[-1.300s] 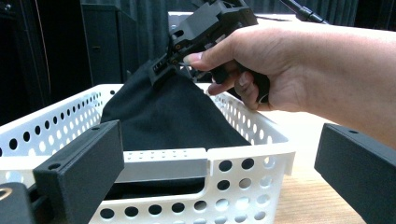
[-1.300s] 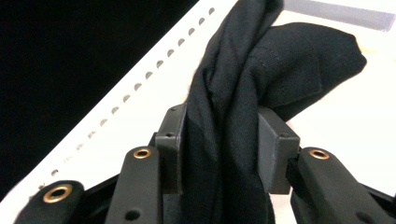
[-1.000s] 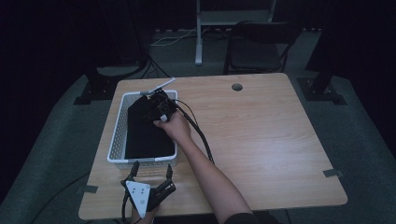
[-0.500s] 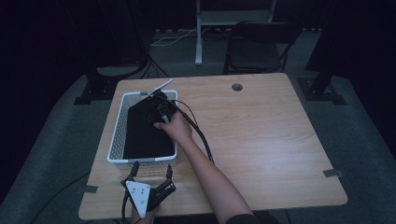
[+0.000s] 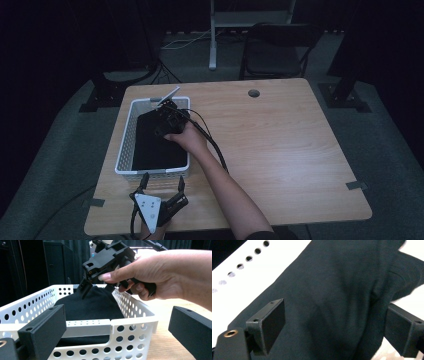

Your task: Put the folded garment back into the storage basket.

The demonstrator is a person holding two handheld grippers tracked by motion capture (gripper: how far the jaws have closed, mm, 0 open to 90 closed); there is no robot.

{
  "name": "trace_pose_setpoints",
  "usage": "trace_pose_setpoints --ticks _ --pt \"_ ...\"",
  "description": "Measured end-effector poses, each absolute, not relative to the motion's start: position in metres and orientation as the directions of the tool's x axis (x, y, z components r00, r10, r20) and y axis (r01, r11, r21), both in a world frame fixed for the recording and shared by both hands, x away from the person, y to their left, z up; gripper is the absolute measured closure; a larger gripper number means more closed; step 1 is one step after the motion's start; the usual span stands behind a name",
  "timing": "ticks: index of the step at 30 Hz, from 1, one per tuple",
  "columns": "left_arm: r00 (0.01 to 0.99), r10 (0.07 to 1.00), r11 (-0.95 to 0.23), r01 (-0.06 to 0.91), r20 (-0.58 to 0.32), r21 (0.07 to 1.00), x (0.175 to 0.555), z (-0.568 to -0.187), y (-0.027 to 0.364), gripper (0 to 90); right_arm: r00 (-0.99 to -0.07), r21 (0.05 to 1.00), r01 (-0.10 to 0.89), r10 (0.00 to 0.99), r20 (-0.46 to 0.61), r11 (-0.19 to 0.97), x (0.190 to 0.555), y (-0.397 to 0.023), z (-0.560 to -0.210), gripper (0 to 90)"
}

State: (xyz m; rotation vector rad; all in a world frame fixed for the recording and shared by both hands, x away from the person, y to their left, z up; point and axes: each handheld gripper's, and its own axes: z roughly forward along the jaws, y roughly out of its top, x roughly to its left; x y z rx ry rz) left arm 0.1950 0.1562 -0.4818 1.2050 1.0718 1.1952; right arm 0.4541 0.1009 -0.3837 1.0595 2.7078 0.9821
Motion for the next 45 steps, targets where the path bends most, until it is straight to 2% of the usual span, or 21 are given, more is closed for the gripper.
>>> trace_pose_setpoints --ticks 5,6,9,17,21,29,38,45 --pt "0.089 0.996 -0.017 -0.084 0.024 0.996 0.195 -0.482 0.156 2.6 -0.762 0.61 0.574 0.629 0.153 0.546 0.449 0.099 -0.378 9.8" --pt "0.089 0.996 -0.017 -0.084 0.024 0.996 0.195 -0.482 0.156 2.6 -0.771 0.609 0.564 0.62 0.146 0.558 0.447 0.099 -0.378 5.4" --pt "0.089 0.996 -0.017 -0.085 0.024 0.996 0.195 -0.482 0.156 2.6 -0.795 0.607 0.531 0.595 0.118 0.591 0.441 0.098 -0.378 3.6" --pt "0.089 0.996 -0.017 -0.085 0.024 0.996 0.195 -0.482 0.156 2.7 -0.805 0.635 0.507 0.583 0.107 0.583 0.434 0.093 -0.374 2.3" --pt "0.09 0.996 -0.016 -0.086 0.024 0.996 0.195 -0.482 0.156 2.6 -0.832 0.647 0.483 0.539 0.131 0.589 0.429 0.091 -0.375 0.2" --pt "0.089 0.996 -0.017 -0.085 0.024 0.996 0.195 -0.482 0.156 2.7 -0.859 0.729 0.448 0.475 0.191 0.518 0.423 0.084 -0.372 0.2" --pt "0.09 0.996 -0.017 -0.083 0.025 0.996 0.195 -0.482 0.156 2.6 -0.893 0.802 0.356 0.426 0.142 0.479 0.412 0.078 -0.377 0.2" --pt "0.09 0.996 -0.017 -0.083 0.025 0.996 0.195 -0.482 0.156 2.6 -0.902 0.848 0.333 0.402 0.159 0.413 0.407 0.068 -0.378 0.2"
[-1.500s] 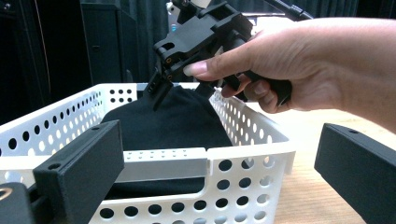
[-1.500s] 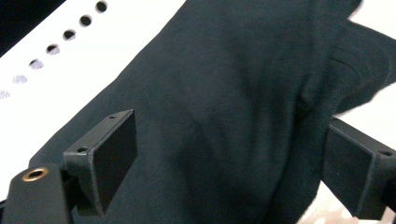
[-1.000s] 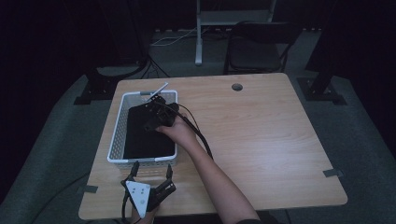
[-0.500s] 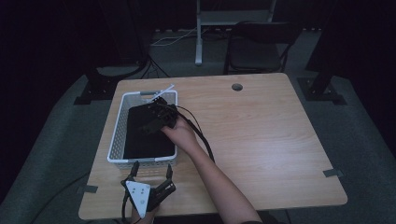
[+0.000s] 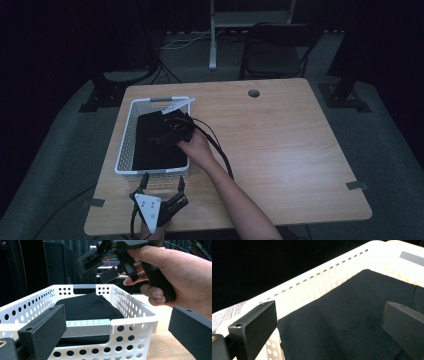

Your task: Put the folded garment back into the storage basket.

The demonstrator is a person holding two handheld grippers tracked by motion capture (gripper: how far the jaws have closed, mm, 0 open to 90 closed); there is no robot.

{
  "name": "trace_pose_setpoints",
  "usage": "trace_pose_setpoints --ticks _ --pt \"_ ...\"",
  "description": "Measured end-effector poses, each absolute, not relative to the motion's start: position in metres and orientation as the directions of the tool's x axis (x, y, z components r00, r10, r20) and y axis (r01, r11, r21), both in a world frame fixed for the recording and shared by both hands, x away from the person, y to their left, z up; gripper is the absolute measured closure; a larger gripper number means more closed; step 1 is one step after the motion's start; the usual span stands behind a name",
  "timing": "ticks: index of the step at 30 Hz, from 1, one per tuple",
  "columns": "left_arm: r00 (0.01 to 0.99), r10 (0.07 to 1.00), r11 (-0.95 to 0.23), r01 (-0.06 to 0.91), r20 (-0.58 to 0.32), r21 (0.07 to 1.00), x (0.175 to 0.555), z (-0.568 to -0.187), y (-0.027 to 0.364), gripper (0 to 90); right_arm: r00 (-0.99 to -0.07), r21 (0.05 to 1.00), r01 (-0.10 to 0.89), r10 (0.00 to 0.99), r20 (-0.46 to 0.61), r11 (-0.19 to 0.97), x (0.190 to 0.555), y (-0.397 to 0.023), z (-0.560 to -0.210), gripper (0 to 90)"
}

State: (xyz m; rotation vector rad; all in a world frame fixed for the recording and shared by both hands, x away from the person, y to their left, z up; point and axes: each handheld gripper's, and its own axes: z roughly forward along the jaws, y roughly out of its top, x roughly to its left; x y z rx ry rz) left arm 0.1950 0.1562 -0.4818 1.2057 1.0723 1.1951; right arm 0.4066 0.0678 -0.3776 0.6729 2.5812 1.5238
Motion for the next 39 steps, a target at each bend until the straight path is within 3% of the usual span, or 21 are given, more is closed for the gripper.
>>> trace_pose_setpoints --ticks 9,39 --pt "0.09 0.996 -0.018 -0.081 0.025 0.997 0.195 -0.482 0.156 2.6 -0.909 0.876 0.272 0.406 0.097 0.398 0.396 0.055 -0.379 0.5" --pt "0.091 0.995 -0.021 -0.077 0.028 0.997 0.195 -0.482 0.156 2.7 -0.9 0.892 0.269 0.426 0.097 0.364 0.38 0.016 -0.369 1.1"
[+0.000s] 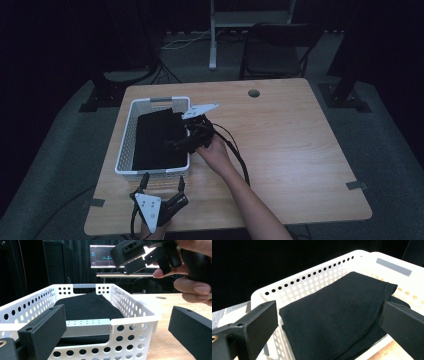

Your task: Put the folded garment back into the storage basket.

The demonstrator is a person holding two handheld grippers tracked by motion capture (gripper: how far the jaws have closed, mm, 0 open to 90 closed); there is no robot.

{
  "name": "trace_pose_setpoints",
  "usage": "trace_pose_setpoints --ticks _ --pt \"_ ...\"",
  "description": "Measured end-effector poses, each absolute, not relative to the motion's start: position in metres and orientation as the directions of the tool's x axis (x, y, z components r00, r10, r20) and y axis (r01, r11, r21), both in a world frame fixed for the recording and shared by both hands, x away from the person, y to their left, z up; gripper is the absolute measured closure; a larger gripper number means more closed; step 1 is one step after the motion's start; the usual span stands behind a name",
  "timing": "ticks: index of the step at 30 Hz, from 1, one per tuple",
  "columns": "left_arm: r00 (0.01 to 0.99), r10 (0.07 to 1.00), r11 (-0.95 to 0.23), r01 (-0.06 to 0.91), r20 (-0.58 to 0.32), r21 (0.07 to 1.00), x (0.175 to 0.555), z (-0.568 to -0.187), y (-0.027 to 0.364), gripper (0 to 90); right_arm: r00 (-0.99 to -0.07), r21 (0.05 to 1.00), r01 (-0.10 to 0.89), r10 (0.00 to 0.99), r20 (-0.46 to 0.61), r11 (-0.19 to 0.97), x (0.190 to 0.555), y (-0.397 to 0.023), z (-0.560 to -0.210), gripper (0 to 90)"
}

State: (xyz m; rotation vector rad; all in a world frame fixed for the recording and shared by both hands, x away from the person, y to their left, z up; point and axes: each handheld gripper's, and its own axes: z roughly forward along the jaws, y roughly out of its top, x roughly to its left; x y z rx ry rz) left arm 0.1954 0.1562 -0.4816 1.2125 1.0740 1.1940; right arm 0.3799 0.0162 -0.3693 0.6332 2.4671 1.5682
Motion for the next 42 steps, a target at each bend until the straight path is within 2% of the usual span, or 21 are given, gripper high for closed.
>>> trace_pose_setpoints --ticks 7,42 --pt "0.091 0.995 -0.02 -0.08 0.027 0.997 0.195 -0.482 0.156 2.7 -0.901 0.892 0.278 0.42 0.113 0.357 0.377 0.006 -0.37 1.1" --pt "0.09 0.996 -0.019 -0.076 0.026 0.997 0.196 -0.482 0.156 2.6 -0.847 0.899 0.313 0.518 0.119 0.307 0.364 -0.064 -0.371 1.1"
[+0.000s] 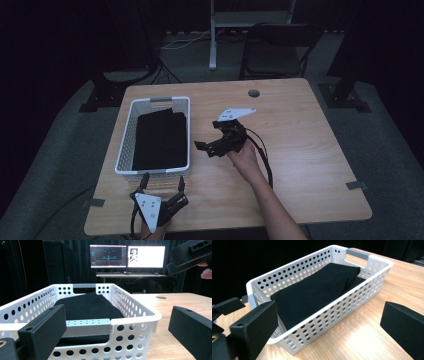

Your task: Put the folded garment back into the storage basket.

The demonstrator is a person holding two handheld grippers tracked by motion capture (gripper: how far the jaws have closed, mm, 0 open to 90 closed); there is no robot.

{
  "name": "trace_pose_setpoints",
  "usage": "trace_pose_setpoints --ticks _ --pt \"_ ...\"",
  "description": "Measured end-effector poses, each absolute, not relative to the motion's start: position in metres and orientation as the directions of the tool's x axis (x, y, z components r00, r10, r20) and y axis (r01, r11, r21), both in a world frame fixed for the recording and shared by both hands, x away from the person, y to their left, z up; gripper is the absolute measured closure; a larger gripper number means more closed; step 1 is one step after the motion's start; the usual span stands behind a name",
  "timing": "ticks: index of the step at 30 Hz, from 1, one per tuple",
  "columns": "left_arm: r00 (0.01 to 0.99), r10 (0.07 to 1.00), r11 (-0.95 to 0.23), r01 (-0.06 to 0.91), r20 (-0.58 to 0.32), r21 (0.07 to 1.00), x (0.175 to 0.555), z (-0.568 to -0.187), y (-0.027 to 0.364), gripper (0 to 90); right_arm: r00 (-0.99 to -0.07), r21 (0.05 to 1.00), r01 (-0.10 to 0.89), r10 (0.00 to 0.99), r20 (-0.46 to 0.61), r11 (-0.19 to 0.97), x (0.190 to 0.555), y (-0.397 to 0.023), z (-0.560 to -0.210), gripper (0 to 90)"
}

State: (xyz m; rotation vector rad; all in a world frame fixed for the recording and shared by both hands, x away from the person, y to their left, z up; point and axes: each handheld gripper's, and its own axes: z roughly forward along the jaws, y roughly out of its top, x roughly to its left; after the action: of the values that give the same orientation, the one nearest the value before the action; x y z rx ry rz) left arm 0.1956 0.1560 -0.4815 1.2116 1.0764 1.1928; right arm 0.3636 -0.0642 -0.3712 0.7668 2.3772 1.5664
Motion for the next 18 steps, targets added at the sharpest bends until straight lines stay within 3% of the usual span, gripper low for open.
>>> trace_pose_setpoints --ticks 18 --pt "0.088 0.996 -0.019 -0.075 0.026 0.997 0.196 -0.482 0.156 2.7 -0.807 0.903 0.329 0.578 0.119 0.274 0.351 -0.099 -0.376 1.1"
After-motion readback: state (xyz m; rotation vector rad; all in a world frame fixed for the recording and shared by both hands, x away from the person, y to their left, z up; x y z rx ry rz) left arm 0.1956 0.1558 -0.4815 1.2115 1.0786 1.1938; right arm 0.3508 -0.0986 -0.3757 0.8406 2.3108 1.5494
